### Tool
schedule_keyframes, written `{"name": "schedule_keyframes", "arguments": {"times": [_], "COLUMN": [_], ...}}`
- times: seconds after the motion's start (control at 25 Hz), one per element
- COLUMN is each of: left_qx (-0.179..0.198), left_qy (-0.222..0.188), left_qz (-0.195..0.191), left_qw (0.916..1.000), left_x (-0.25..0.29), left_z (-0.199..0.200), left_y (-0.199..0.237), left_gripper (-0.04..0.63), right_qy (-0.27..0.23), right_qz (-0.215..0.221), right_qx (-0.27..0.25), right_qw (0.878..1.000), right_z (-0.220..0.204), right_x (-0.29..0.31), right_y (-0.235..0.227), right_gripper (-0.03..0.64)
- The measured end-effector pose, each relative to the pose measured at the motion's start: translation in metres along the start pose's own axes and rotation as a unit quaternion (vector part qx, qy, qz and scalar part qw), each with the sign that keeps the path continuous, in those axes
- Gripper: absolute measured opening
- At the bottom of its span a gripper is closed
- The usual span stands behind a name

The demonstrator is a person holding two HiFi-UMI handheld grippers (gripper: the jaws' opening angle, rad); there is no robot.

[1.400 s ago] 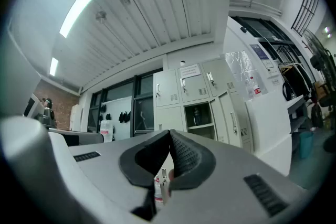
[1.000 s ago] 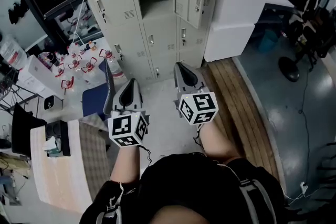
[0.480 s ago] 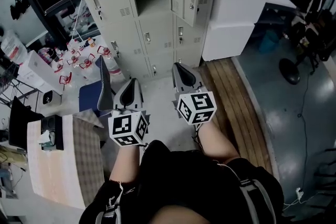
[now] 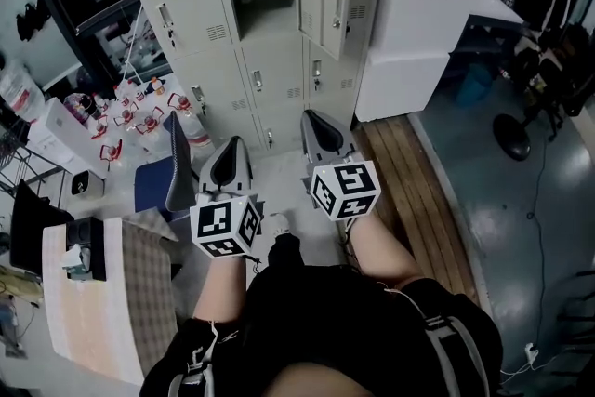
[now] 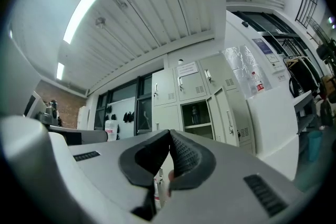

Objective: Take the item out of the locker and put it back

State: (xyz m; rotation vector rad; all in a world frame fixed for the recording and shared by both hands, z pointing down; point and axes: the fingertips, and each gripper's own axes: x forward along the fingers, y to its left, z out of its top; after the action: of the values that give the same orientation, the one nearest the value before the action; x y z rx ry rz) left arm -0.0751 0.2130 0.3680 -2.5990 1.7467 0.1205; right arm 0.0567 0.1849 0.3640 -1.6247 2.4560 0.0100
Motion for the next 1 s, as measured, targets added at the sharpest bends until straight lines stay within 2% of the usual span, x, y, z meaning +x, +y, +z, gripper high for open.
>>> {"name": "schedule_keyframes", "arguments": {"times": [0.2,0.44,0.72,1.0], "left_qx": [-0.003,-0.01,-0.014,-0.013], "left_qy": [-0.008,-0.001,0.018,0.024], "left_qz": [-0.008,-0.019,-0.034,-0.045], "left_qw": [0.9999,0.9998,0.9992,0.9986], "left_x": [0.045,0.126,0.254,0.371], "left_z": [-0.006,-0.014,-0.01,-0.007], "left_y": [0.013,0.046,0.1,0.153], "left_gripper": [0.012,0.012,0.012,0.012], "right_qy": [-0.003,0.012,0.018,0.018], "right_qz": [-0.004,-0.013,-0.035,-0.05], "right_qx": [-0.007,-0.009,-0.04,-0.036], "right_qw": [1.0,1.0,0.998,0.998], "right_z": [-0.007,-0.028,-0.034,-0.039], "right_x": [0.039,0.117,0.236,0.35], "right_y": [-0.021,-0.058,-0.102,-0.149], "right_gripper": [0.015,0.015,0.014,0.015]}}
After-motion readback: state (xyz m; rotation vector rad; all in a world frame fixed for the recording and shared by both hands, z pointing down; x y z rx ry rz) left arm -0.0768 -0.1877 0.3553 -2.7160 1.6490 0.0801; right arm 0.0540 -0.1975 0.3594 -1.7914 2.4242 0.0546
